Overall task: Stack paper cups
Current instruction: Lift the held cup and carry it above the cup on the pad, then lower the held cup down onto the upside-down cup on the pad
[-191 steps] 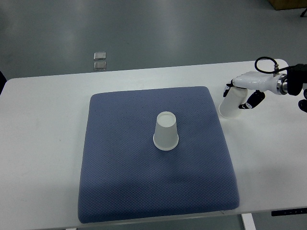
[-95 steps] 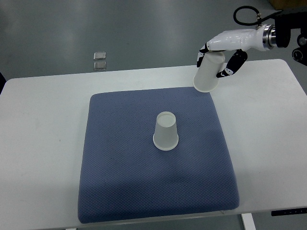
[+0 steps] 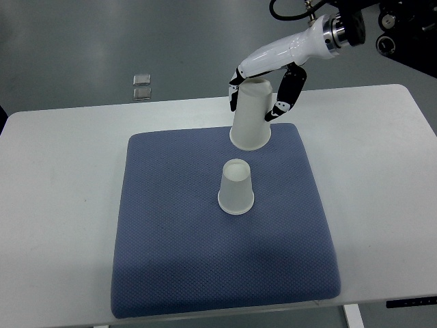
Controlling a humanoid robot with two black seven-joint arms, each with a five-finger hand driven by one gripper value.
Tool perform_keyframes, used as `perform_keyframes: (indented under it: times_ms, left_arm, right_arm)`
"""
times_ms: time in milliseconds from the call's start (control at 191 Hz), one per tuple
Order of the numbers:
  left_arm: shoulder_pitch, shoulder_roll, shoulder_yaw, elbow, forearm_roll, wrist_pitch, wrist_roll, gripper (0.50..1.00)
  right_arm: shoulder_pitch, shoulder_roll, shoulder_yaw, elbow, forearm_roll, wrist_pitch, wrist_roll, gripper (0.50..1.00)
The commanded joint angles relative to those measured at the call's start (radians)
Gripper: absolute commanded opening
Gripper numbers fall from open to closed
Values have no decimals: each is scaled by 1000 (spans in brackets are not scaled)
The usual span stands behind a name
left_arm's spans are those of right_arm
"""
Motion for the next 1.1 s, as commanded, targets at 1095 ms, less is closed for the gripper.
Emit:
perform_keyframes:
  times_ms: [1095]
  left_arm:
    - [0, 0, 0, 0, 0, 0, 0, 1000]
  right_arm:
    - [-117, 41, 15, -3, 3, -34, -8, 682]
